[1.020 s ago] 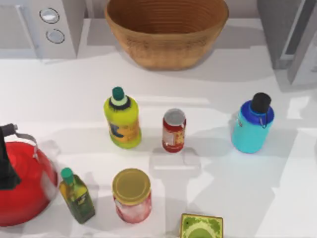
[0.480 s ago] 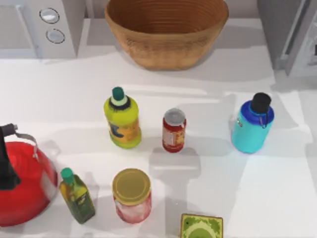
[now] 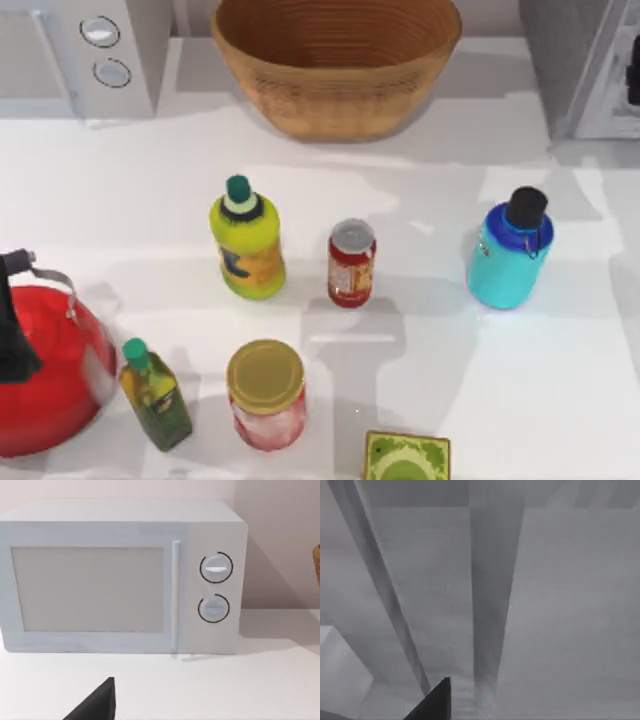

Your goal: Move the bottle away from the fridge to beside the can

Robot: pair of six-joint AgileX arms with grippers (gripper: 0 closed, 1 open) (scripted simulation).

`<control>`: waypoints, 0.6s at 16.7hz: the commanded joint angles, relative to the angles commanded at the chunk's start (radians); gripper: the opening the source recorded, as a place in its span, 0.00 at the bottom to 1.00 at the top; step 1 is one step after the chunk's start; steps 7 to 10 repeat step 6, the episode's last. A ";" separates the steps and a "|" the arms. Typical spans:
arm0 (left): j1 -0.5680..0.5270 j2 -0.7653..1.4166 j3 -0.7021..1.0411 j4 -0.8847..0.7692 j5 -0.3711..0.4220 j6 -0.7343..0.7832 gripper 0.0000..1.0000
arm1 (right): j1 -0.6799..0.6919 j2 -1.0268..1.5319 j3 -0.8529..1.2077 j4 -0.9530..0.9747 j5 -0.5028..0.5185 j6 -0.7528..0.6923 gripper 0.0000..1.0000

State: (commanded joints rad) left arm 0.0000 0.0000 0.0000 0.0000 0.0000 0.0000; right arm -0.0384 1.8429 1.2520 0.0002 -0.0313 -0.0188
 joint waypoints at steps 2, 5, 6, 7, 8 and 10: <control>0.000 0.000 0.000 0.000 0.000 0.000 1.00 | 0.000 0.070 0.094 -0.018 0.002 0.002 1.00; 0.000 0.000 0.000 0.000 0.000 0.000 1.00 | 0.000 0.135 0.181 -0.037 0.003 0.003 1.00; 0.000 0.000 0.000 0.000 0.000 0.000 1.00 | 0.000 0.141 0.189 -0.038 0.004 0.003 1.00; 0.000 0.000 0.000 0.000 0.000 0.000 1.00 | 0.000 0.141 0.189 -0.038 0.004 0.003 1.00; 0.000 0.000 0.000 0.000 0.000 0.000 1.00 | 0.000 0.141 0.189 -0.038 0.004 0.003 1.00; 0.000 0.000 0.000 0.000 0.000 0.000 1.00 | 0.000 0.141 0.189 -0.038 0.004 0.003 1.00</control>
